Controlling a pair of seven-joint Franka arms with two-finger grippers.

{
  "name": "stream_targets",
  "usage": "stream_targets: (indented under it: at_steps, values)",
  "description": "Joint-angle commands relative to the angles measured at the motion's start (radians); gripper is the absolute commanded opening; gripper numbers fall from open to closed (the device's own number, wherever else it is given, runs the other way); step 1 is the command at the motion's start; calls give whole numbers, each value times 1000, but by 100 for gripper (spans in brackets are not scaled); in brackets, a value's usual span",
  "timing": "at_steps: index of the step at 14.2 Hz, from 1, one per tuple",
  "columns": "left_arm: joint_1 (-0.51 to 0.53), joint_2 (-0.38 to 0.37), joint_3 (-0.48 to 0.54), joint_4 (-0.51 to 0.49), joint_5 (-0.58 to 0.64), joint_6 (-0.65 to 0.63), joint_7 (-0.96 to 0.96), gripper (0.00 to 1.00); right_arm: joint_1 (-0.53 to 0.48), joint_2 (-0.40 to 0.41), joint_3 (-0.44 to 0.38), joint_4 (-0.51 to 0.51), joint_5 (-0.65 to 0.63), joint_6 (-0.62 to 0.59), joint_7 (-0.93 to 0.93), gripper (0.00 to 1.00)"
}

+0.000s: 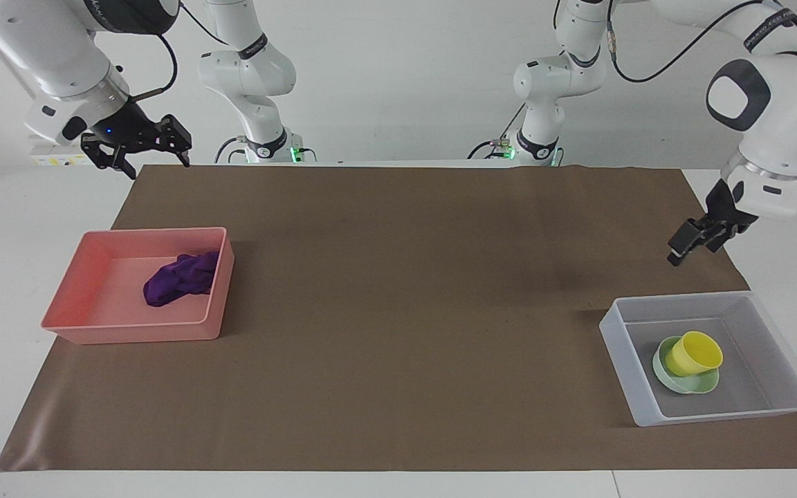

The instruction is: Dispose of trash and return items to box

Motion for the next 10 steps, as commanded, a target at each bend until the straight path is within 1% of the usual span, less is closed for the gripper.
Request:
stream_targets:
  at_steps: [1,3,5,6,7,9,10]
  values:
    - [-16,-107,7,-28,16,-122,83,100,-8,-19,4,-22,-4,5,-19,100]
    - [-14,-138,8,-13,14,-211,178,100,-8,-19,4,-22,-4,5,-19,100]
    - [-16,-188,7,-40,14,-285,202,100,-8,-19,4,-22,-4,5,-19,100]
    - [-17,-213,5,-66,14,-290,203,100,-8,-19,4,-22,-4,5,-19,100]
    - [-19,-211,5,-65,14,-279,199,100,-8,-19,4,-22,-4,5,-19,100]
    - [-23,-199,5,-54,10,-207,205,100,-7,-19,4,-22,-4,5,-19,100]
    - [-26,-198,3,-48,8,-207,206,100,-8,-19,4,-22,-4,5,-19,100]
